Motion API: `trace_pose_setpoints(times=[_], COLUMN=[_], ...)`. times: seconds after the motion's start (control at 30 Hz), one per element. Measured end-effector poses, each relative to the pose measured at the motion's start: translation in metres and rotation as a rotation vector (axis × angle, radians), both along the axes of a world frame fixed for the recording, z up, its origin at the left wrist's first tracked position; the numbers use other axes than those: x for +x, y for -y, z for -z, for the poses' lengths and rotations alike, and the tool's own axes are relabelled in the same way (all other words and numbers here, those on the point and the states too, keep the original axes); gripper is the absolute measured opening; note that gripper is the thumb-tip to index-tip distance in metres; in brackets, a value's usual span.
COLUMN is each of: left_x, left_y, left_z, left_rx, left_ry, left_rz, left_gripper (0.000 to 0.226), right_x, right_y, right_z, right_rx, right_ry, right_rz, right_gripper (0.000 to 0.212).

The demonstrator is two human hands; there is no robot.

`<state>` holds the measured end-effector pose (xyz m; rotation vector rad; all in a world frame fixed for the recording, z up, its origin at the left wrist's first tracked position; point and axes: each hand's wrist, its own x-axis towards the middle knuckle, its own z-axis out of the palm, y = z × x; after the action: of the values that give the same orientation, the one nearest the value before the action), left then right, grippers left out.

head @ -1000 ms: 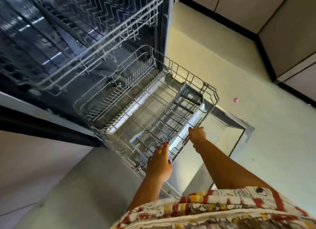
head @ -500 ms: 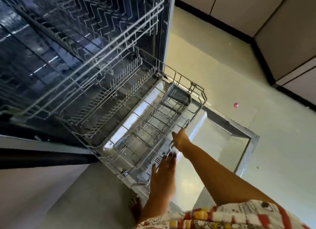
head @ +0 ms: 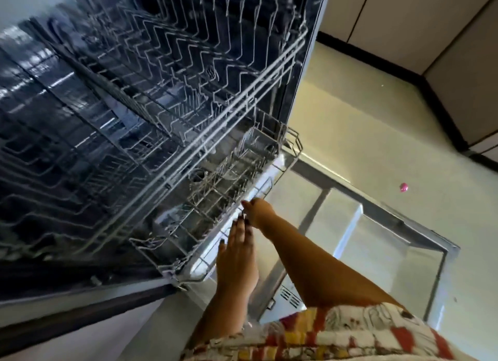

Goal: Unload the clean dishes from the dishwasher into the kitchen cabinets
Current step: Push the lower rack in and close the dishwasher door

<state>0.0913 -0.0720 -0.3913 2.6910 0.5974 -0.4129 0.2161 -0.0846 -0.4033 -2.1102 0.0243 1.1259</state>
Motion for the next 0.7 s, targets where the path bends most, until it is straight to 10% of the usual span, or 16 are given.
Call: trace_pose_setpoints(times=[0.7], left_x=[0.054], left_y=[-0.071], left_z=[0.007], left_rx=[0.271], left_ry=[-0.124], left_rz=[-0.043], left_gripper=[0.075], right_x=[0.028], right_y=[-0.056], right_z=[-0.004], right_rx=[0.078], right_ry=[0.032], right_rz=[-0.136], right_gripper=[0.038])
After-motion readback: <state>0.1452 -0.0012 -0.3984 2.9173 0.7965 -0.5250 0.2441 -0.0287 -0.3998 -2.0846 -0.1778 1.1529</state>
